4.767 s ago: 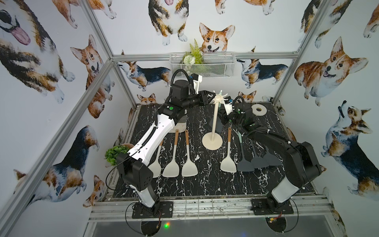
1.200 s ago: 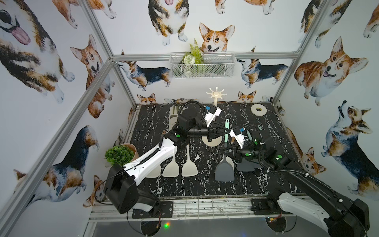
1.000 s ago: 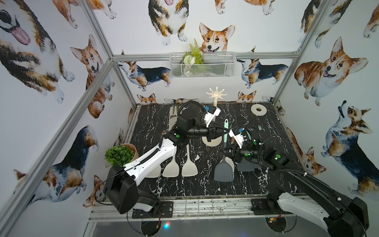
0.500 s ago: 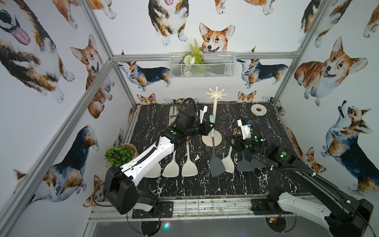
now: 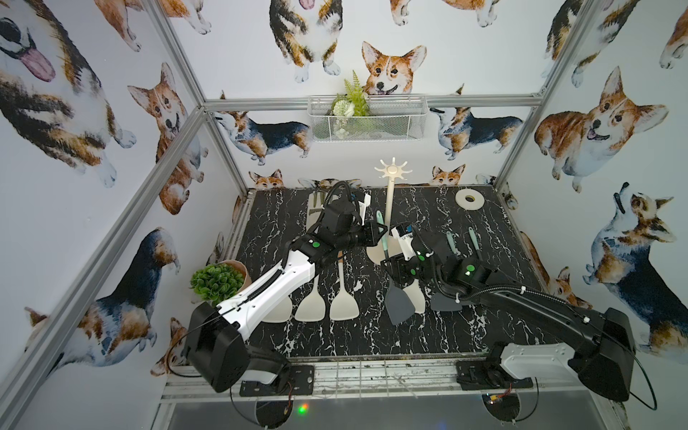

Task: Take the spatula off the kitchen utensil rack
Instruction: Place the spatula at the center of the board.

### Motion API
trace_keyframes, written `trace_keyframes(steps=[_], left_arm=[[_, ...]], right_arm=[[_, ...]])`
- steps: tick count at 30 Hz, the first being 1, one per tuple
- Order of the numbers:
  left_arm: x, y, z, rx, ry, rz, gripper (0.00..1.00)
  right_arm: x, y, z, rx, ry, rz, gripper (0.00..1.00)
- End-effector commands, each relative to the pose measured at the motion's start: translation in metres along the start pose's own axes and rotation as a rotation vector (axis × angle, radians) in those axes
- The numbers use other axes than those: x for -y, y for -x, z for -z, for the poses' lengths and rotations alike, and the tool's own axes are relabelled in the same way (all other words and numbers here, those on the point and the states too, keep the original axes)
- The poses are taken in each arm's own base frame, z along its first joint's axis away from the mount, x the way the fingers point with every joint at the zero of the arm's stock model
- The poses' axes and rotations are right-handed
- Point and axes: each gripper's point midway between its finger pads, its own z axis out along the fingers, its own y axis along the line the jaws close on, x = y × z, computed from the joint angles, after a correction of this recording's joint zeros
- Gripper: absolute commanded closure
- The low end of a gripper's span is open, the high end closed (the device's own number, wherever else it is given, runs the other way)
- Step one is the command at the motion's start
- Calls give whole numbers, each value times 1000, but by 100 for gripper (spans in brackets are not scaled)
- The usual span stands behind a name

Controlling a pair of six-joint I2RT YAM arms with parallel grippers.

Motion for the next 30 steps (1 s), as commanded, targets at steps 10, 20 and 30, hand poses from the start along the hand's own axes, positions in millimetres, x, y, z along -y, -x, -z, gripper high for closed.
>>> trace_keyframes(steps=[10, 20, 30], left_arm=[[8, 1, 7, 11, -61, -38, 100], [23, 7, 22, 25, -131, -206, 47], [1, -2, 41, -6, -51, -346, 45]], right_arm=[[27, 6, 20, 45, -122, 59, 100], [94, 21, 83, 44, -216, 21, 100], [193, 39, 140, -56, -452, 8, 100]])
